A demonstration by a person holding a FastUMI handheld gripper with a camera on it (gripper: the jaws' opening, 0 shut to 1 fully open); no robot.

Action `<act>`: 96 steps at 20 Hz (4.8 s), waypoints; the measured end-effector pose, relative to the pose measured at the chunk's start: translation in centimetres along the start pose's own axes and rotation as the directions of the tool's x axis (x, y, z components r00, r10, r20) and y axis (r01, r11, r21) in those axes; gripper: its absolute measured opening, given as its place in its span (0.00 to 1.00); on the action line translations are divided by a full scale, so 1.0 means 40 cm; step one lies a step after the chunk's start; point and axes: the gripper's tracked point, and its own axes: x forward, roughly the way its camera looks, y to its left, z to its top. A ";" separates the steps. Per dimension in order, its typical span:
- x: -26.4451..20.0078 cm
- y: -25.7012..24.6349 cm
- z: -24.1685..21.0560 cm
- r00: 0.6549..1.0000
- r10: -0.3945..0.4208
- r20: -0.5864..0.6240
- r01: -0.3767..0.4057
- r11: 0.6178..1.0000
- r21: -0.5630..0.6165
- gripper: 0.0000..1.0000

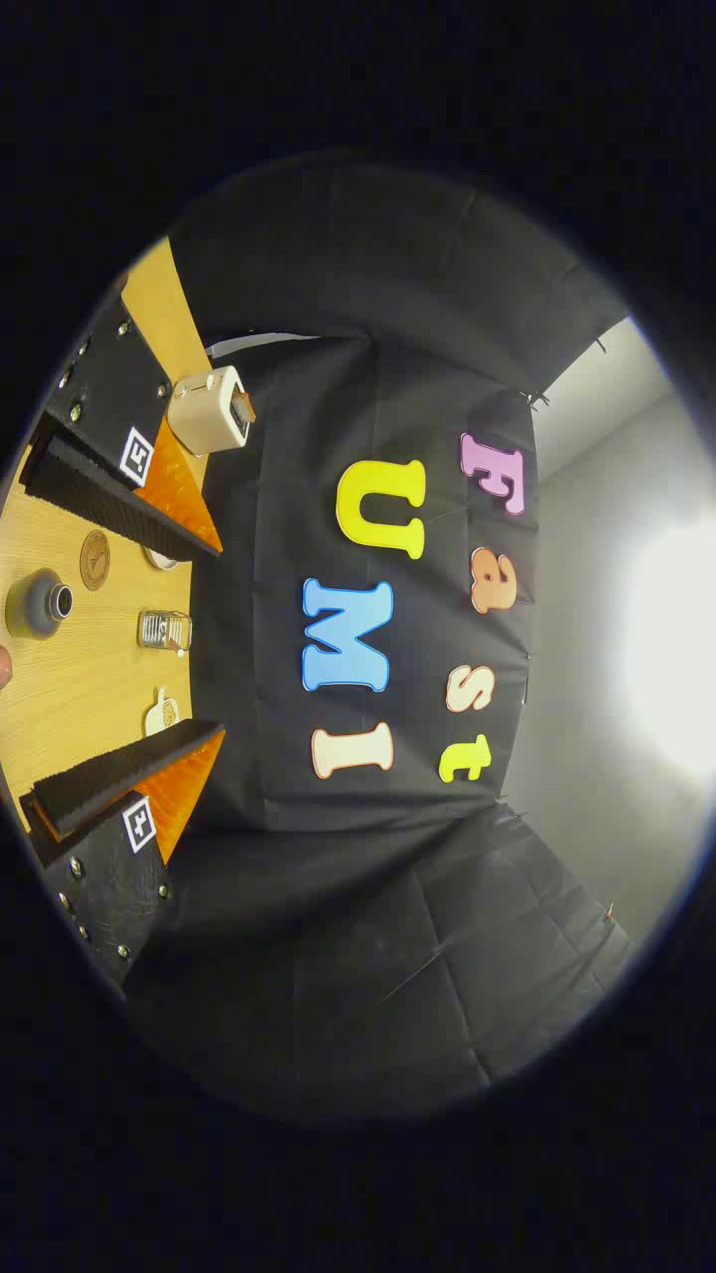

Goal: Take the bottle from table, then pour the juice into the cup, finally place the bottle on the coaster

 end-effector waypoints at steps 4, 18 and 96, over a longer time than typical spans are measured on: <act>-0.011 0.011 0.012 1.000 0.018 0.021 -0.018 1.000 0.000 0.97; -0.018 0.019 -0.009 0.996 0.051 0.071 -0.056 0.997 0.058 0.97; -0.007 0.129 -0.698 0.823 0.163 -0.545 -0.243 0.967 -0.078 0.72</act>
